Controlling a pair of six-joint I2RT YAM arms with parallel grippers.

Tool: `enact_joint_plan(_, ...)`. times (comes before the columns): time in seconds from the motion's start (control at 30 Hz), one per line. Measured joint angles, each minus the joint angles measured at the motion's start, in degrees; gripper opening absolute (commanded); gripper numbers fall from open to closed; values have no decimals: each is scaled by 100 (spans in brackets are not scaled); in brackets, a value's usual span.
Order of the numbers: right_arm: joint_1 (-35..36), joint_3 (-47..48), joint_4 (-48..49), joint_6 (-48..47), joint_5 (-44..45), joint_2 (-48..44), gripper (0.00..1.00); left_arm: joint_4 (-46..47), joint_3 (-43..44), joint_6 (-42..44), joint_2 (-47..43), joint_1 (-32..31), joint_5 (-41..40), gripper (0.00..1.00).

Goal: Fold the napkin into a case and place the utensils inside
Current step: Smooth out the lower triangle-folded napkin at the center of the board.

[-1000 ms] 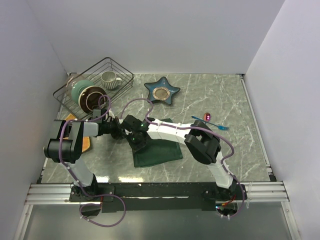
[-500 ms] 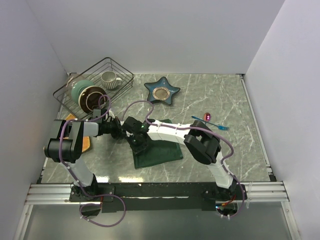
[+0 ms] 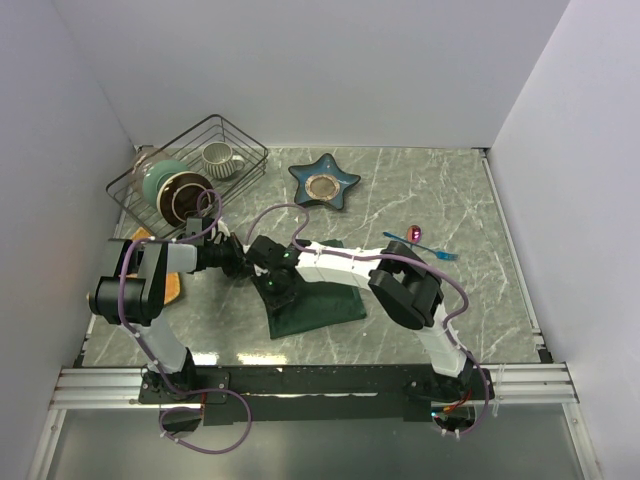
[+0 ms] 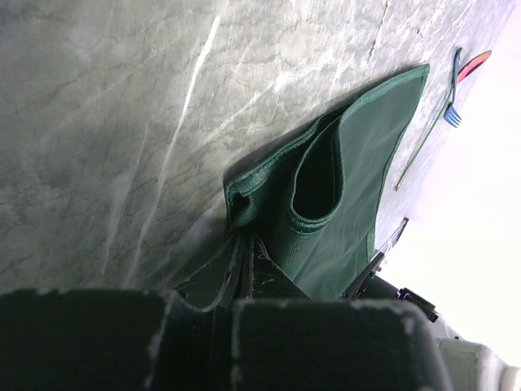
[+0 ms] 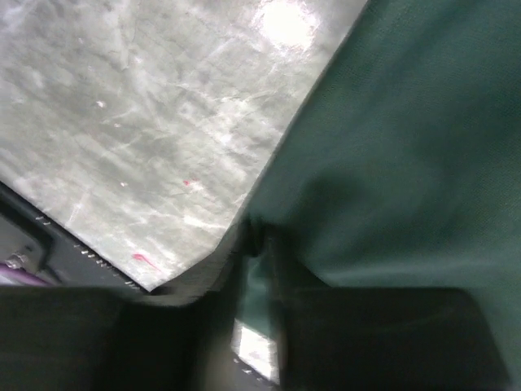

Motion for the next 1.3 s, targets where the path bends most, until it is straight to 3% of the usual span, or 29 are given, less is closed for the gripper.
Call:
enact_joint_plan(0.13, -11, 2, -15, -4, -101, -46, 47, -13, 7, 28, 0, -2, -2, 30)
enact_joint_plan(0.23, -81, 24, -138, -114, -142, -160, 51, -125, 59, 85, -98, -2, 28, 42)
enact_joint_plan(0.3, -190, 83, -295, -238, -184, -299, 57, -295, 76, 170, -271, 2, -42, 49)
enact_joint_plan(0.43, -623, 109, -518, -577, -409, -883, 65, -828, 140, 337, -896, 131, -192, 53)
enact_joint_plan(0.63, -1604, -413, -494, -1257, -1117, -2177, 64, -1152, 323, 570, -1838, 413, -184, 33)
enact_joint_plan(0.77, -2277, -1143, -402, -1683, -1912, -2551, 57, -763, 278, 442, -1849, 297, 262, 22)
enact_joint_plan(0.93, -2938, -1862, -450, -1952, -3150, -2070, 46, -125, -13, 57, -1392, -175, 678, 13)
enact_joint_plan(1.03, -3171, -2223, -461, -2020, -3746, -1716, 46, 24, -157, -79, -1034, -413, 796, 10)
enact_joint_plan(1.3, -3224, -2876, -341, -1958, -4207, -1290, 45, 26, 15, -4, 138, -476, 804, 5)
